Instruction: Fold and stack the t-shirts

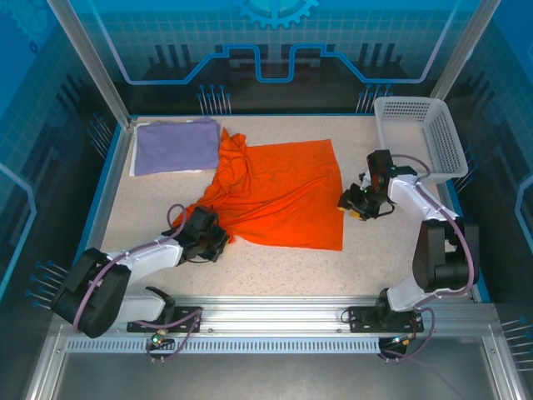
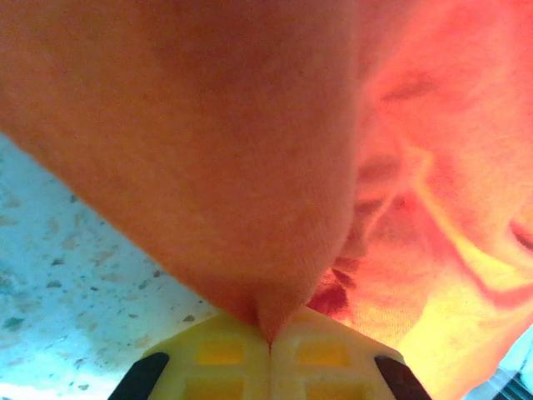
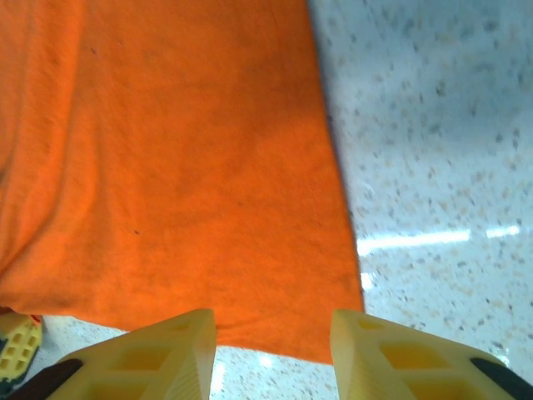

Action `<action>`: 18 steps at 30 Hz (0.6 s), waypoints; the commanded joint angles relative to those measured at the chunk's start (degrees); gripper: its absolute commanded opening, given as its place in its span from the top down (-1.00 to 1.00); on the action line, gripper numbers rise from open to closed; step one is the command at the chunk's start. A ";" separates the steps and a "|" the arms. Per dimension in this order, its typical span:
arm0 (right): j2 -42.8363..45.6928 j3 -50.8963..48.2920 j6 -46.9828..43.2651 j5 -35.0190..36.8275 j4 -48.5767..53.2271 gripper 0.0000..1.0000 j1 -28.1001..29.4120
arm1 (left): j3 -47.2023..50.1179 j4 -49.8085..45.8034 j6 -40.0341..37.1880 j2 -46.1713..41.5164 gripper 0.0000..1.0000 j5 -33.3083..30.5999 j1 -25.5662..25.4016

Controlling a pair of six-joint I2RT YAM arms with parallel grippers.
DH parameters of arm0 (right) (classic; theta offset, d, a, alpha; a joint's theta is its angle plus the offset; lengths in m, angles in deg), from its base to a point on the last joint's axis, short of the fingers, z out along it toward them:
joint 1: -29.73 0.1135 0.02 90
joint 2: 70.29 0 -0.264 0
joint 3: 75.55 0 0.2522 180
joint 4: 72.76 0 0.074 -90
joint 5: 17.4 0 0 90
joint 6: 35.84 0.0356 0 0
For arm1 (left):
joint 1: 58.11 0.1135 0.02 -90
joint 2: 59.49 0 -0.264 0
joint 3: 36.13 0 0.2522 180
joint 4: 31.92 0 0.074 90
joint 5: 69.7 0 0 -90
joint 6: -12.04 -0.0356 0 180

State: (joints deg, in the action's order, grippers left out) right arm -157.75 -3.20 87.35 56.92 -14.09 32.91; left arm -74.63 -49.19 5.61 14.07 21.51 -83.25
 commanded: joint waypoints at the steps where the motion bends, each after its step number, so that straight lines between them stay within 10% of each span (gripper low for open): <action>1: 3.36 -4.64 1.07 -1.36 1.04 0.13 -1.00 | -2.94 -2.19 -4.25 0.00 1.00 -2.45 -0.33; 18: 3.93 -18.95 18.47 3.73 -7.46 -0.12 8.98 | -12.61 -20.74 -10.45 -12.07 1.00 -3.68 0.90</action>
State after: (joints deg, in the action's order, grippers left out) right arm -152.18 -21.43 101.87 58.56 -20.43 39.64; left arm -87.21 -66.92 -3.22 2.18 18.34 -82.77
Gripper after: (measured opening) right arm 0.561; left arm 0.057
